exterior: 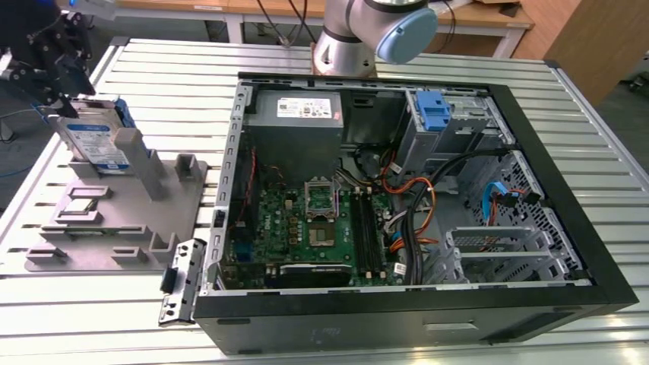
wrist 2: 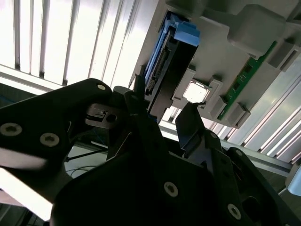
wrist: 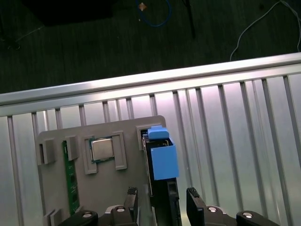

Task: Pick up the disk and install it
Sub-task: 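Pick up the disk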

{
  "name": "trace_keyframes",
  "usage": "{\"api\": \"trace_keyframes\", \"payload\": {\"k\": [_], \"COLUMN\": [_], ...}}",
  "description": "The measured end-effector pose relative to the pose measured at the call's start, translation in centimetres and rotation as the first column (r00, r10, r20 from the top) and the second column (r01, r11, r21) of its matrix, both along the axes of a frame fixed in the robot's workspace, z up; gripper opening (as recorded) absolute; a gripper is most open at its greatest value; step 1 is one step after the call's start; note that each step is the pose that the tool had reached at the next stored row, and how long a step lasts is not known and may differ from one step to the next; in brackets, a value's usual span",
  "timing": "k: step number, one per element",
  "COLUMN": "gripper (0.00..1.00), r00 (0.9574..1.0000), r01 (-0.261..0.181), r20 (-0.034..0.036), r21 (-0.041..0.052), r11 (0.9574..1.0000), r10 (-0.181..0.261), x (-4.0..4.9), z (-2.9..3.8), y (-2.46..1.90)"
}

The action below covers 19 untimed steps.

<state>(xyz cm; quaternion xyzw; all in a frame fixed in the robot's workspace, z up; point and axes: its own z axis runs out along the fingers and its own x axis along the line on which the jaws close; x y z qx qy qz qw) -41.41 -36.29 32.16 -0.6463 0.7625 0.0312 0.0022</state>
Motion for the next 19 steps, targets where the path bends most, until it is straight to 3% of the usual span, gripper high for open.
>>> {"api": "trace_keyframes", "payload": {"k": [11,15,19], "gripper": [0.53,0.53,0.53], "r00": [1.0000,0.9999,0.9982], "r01": [0.000,-0.011,-0.060], "r20": [0.0004,0.0003,0.0004], "r21": [0.0000,-0.0001,-0.0001], "r11": [1.0000,0.9999,0.9982], "r10": [0.000,0.011,0.060], "x": [0.00,0.00,0.00], "z": [-1.95,-2.09,-2.19], "y": [0.00,0.03,0.03]}}
